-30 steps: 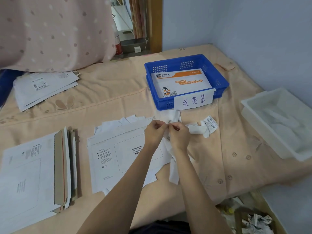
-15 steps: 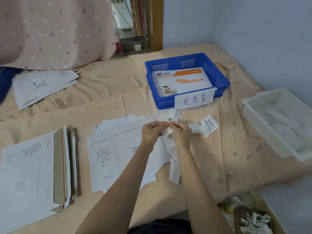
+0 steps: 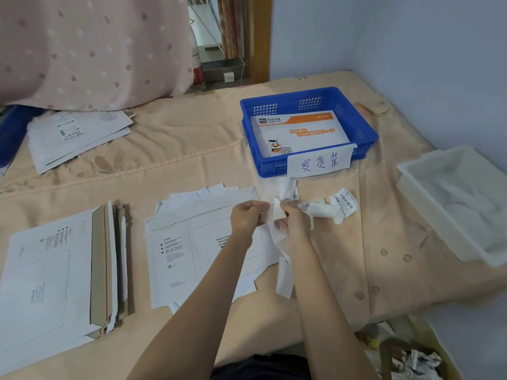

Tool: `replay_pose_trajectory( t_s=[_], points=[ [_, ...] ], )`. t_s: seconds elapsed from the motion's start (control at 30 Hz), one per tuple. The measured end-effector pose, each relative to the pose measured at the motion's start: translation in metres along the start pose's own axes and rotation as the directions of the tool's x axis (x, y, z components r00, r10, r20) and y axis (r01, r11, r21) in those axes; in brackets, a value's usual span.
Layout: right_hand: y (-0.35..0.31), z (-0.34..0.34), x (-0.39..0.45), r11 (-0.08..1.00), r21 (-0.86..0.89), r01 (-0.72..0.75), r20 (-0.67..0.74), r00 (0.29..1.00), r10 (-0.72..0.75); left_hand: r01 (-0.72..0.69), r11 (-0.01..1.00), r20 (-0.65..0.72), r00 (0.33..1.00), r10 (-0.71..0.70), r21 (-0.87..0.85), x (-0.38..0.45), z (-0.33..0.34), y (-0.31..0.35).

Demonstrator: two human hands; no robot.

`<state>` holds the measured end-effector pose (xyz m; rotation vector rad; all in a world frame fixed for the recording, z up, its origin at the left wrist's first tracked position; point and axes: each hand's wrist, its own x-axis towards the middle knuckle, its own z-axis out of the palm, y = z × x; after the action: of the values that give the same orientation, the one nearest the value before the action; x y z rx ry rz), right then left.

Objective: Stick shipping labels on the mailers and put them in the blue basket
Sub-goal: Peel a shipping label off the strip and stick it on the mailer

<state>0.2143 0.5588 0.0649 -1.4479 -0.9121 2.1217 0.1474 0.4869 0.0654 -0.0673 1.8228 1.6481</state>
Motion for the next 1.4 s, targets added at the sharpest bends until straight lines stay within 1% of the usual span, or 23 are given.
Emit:
replay_pose_trajectory(
  t_s=[0.07, 0.13, 0.23, 0.3, 0.47, 0.5, 0.53, 0.63, 0.7, 0.8, 0.87, 0.93, 0.97, 1.03, 1.1, 1.13, 1.27, 1.4],
  points=[
    [-0.001, 0.003, 0.000, 0.979, -0.171, 0.114, -0.019, 0.993, -0.119, -0.066, 0.990, -0.021, 0.997, 0.069, 0.126, 0.001, 0.000, -0.002],
    [0.000, 0.005, -0.001, 0.914, -0.336, 0.229, -0.015, 0.969, -0.248, -0.126, 0.966, -0.023, 0.991, 0.134, 0.224, 0.000, 0.000, -0.002],
    [0.008, 0.007, -0.005, 0.811, -0.441, 0.384, 0.021, 0.908, -0.419, -0.160, 0.958, 0.009, 0.987, 0.163, 0.239, -0.004, 0.003, 0.002],
    [0.010, 0.007, -0.005, 0.764, -0.480, 0.431, 0.023, 0.877, -0.480, -0.150, 0.965, 0.035, 0.989, 0.146, 0.215, -0.005, 0.004, 0.004],
    [0.007, 0.006, -0.006, 0.737, -0.493, 0.462, 0.048, 0.860, -0.508, -0.177, 0.969, 0.074, 0.983, 0.166, 0.172, 0.001, 0.002, 0.004],
    [0.007, 0.006, -0.006, 0.733, -0.494, 0.467, 0.057, 0.859, -0.509, -0.197, 0.960, 0.070, 0.980, 0.187, 0.198, 0.002, 0.001, 0.004],
    [0.007, 0.006, -0.006, 0.726, -0.503, 0.469, 0.064, 0.858, -0.510, -0.236, 0.936, 0.060, 0.972, 0.228, 0.262, 0.003, 0.001, 0.003],
    [0.005, 0.006, -0.005, 0.685, -0.572, 0.451, 0.068, 0.859, -0.508, -0.358, 0.800, 0.082, 0.927, 0.365, 0.482, 0.004, 0.002, 0.001],
    [0.004, 0.008, -0.005, 0.619, -0.653, 0.436, 0.071, 0.849, -0.523, -0.384, 0.764, 0.084, 0.912, 0.401, 0.519, 0.002, 0.004, -0.001],
    [0.003, 0.010, -0.006, 0.559, -0.717, 0.417, 0.058, 0.835, -0.547, -0.369, 0.776, 0.061, 0.916, 0.396, 0.511, 0.003, 0.005, -0.002],
    [0.003, 0.010, -0.006, 0.563, -0.726, 0.396, 0.042, 0.842, -0.539, -0.356, 0.780, 0.052, 0.921, 0.386, 0.514, 0.005, 0.005, -0.004],
    [0.001, 0.011, -0.004, 0.601, -0.708, 0.370, 0.021, 0.862, -0.506, -0.322, 0.829, 0.030, 0.937, 0.348, 0.457, 0.007, 0.004, -0.005],
    [0.001, 0.011, -0.003, 0.643, -0.678, 0.357, 0.007, 0.877, -0.480, -0.294, 0.865, 0.017, 0.949, 0.315, 0.407, 0.007, 0.004, -0.005],
    [0.000, 0.010, 0.000, 0.763, -0.566, 0.313, -0.037, 0.915, -0.402, -0.210, 0.930, -0.011, 0.975, 0.224, 0.301, 0.006, 0.004, -0.005],
    [-0.001, 0.008, -0.002, 0.856, -0.453, 0.248, -0.051, 0.952, -0.302, -0.138, 0.964, -0.032, 0.988, 0.149, 0.228, 0.004, 0.004, -0.005],
    [-0.002, 0.007, -0.003, 0.879, -0.416, 0.234, -0.039, 0.961, -0.275, -0.121, 0.970, -0.036, 0.991, 0.132, 0.210, 0.004, 0.003, -0.005],
    [-0.005, 0.006, -0.010, 0.906, -0.342, 0.251, 0.010, 0.965, -0.263, -0.141, 0.965, -0.037, 0.988, 0.153, 0.219, 0.001, 0.001, -0.004],
    [-0.010, 0.009, -0.013, 0.905, -0.357, 0.231, 0.027, 0.971, -0.238, -0.172, 0.959, -0.046, 0.981, 0.187, 0.225, 0.000, -0.001, -0.001]
  ],
)
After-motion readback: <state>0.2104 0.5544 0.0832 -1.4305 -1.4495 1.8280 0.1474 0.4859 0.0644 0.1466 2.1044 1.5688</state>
